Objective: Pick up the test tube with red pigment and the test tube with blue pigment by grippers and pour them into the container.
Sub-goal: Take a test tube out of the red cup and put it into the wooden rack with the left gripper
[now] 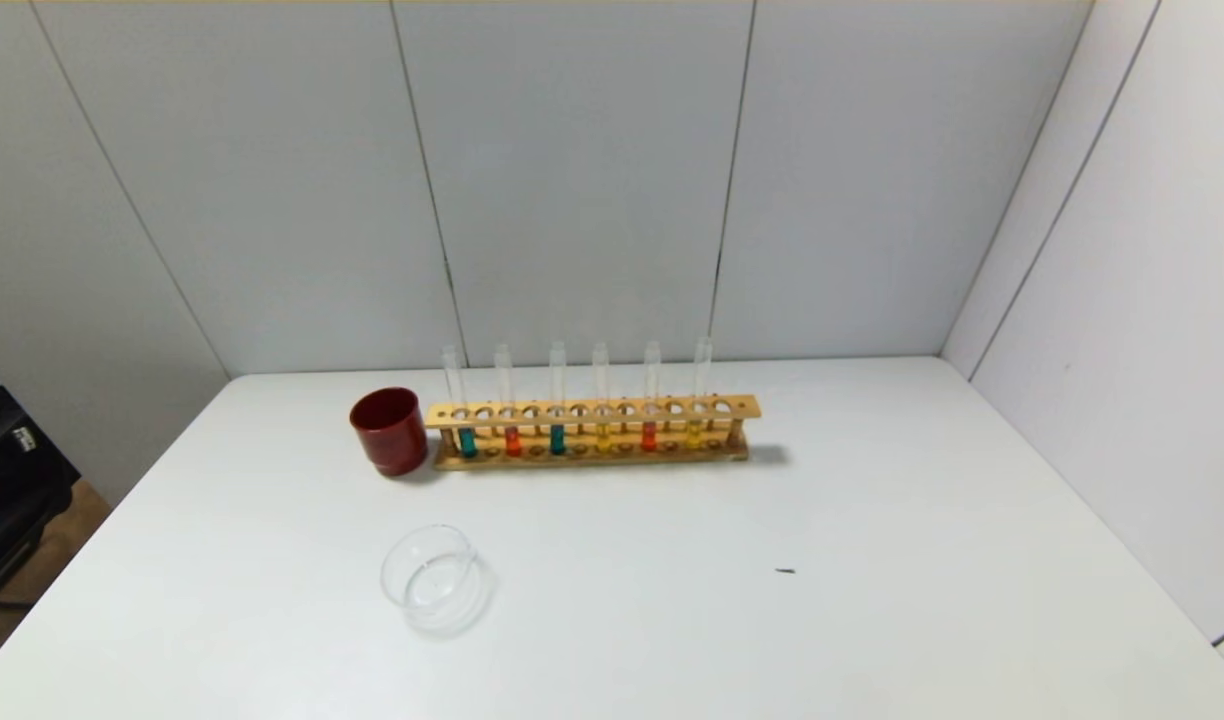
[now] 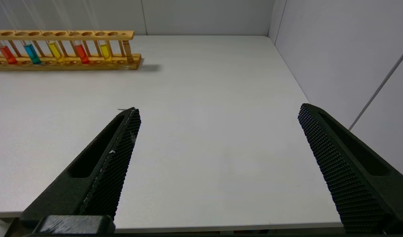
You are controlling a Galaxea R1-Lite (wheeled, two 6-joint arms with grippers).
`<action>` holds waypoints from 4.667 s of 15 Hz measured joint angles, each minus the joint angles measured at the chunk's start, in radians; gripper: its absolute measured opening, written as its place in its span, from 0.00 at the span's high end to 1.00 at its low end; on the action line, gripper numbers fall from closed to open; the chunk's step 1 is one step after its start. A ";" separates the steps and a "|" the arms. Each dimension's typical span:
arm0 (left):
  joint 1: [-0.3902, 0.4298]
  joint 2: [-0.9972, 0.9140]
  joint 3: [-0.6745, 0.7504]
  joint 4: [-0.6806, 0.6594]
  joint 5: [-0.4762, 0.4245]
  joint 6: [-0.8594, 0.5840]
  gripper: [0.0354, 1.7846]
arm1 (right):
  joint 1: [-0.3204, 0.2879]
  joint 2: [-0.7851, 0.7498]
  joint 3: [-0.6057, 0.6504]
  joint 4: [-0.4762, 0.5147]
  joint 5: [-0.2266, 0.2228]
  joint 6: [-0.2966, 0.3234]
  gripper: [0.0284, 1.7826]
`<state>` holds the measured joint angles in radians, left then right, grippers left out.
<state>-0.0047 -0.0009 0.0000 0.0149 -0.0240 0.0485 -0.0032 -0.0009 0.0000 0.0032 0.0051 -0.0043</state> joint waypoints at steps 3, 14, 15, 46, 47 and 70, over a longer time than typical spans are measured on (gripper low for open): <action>0.000 0.000 0.000 0.001 -0.001 0.007 0.02 | 0.000 0.000 0.000 0.000 -0.001 0.000 0.02; 0.000 0.056 -0.312 0.256 -0.114 0.041 0.02 | 0.000 0.000 0.000 0.000 0.000 0.000 0.02; -0.001 0.104 -0.367 0.278 -0.123 0.040 0.02 | 0.000 0.000 0.000 0.000 0.000 0.000 0.02; -0.153 1.900 -1.113 -0.291 -0.125 -0.056 0.02 | 0.000 0.000 0.000 0.000 -0.001 0.000 0.02; -0.156 1.918 -1.126 -0.291 -0.116 -0.057 0.02 | 0.000 0.000 0.000 0.000 0.000 0.000 0.02; -0.223 2.162 -1.326 -0.290 -0.029 -0.071 0.46 | 0.000 0.000 0.000 0.000 -0.001 0.000 0.02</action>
<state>-0.2274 2.1615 -1.3264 -0.2755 -0.0534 -0.0226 -0.0032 -0.0009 0.0000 0.0032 0.0043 -0.0043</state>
